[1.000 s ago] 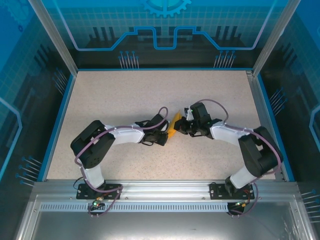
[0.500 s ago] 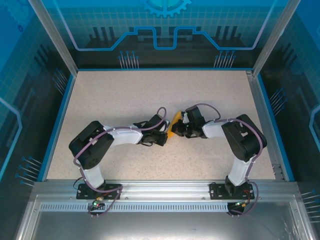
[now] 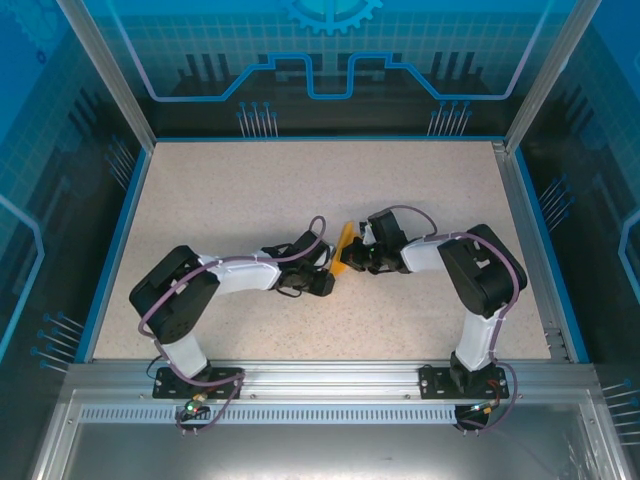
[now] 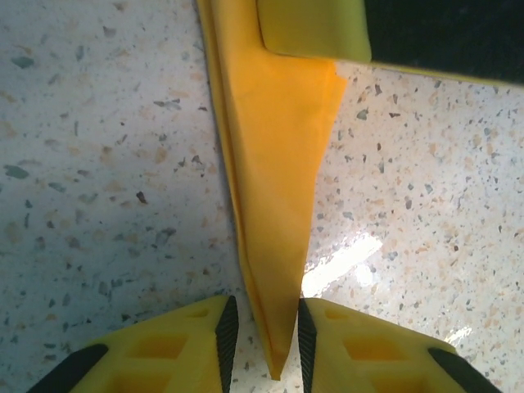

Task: Fold a paper plane with a square sheet of paper (pick it up from the middle)
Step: Fold the wing for the fifth time at the center of the table.

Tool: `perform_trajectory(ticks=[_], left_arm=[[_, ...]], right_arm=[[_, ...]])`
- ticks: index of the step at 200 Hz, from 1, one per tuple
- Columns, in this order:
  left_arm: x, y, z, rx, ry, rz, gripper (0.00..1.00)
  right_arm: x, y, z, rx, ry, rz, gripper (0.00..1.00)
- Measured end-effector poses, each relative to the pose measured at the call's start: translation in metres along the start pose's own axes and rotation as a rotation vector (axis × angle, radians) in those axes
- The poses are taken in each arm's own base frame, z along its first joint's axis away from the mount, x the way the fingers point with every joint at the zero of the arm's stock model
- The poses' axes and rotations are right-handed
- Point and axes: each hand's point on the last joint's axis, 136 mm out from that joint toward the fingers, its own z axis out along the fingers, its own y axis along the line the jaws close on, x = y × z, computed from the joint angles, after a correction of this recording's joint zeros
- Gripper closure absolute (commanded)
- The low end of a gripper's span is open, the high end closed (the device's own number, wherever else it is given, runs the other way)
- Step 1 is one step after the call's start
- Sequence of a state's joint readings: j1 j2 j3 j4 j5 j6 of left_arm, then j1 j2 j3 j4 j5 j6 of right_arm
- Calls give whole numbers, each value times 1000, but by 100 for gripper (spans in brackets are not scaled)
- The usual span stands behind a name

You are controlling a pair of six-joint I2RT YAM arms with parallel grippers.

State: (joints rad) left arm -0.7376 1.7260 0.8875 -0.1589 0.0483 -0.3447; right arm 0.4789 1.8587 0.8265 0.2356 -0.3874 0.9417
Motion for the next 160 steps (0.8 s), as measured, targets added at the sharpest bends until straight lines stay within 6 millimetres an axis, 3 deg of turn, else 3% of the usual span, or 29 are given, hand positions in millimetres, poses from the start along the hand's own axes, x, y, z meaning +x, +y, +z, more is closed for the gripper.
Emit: perform_trajectory(ticks=[118, 160], left_arm=[[3, 3, 0, -11, 12, -20, 89], [3, 5, 1, -18, 11, -16, 90]], right_arm=[[1, 1, 1, -12, 8, -6, 98], [1, 1, 1, -13, 9, -9, 98]])
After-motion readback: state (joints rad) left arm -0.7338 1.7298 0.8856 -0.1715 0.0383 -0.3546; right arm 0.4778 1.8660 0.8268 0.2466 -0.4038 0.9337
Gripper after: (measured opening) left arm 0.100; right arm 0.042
